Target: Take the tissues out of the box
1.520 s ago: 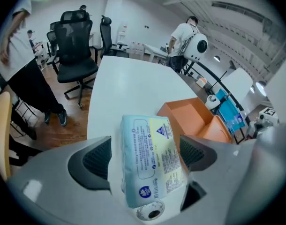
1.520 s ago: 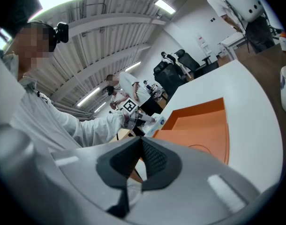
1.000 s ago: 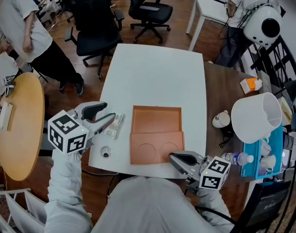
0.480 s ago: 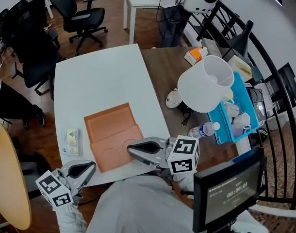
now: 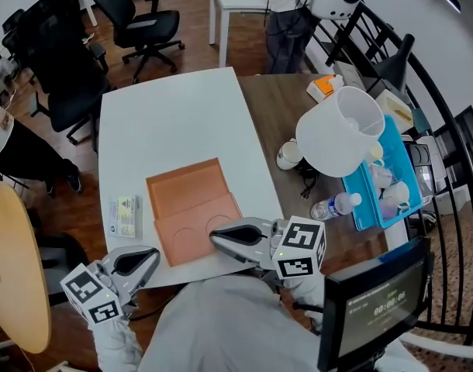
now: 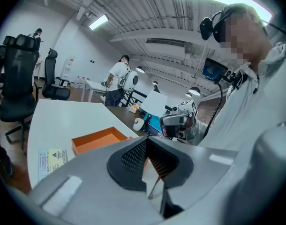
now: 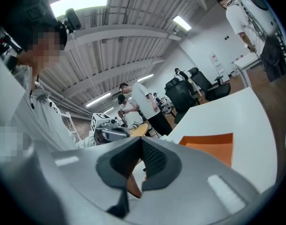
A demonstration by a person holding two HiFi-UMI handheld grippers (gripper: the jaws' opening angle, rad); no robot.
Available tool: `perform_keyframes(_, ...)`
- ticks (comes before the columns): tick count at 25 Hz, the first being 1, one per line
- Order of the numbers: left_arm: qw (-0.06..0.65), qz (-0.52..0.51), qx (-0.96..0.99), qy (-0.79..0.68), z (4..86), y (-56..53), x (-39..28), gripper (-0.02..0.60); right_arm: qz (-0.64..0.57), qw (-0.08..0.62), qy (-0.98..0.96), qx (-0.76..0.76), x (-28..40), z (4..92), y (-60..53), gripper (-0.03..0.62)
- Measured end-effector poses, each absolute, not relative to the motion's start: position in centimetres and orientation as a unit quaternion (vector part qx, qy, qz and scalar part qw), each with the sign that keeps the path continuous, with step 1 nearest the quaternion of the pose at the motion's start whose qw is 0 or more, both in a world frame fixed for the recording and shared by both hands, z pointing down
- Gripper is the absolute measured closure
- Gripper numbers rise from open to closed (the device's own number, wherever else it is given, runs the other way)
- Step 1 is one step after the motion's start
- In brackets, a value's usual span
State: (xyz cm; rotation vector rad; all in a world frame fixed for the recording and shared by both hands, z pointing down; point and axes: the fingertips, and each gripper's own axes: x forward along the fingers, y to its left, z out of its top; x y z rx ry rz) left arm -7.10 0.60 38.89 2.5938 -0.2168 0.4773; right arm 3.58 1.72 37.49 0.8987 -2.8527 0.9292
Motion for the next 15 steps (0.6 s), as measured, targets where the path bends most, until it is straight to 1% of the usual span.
perform_keyframes(9,0.236,0.185,0.949,-0.094,38.8,0.9,-8.2,0.568,0.303,0.007,-0.911,0.278,1.9,37.8,2.0,0.591)
perform_keyframes(15,0.243,0.180,0.944,-0.135,38.8,1.5,-11.2,0.568,0.308,0.025,-0.919,0.244,-0.9,38.2,2.0,0.591)
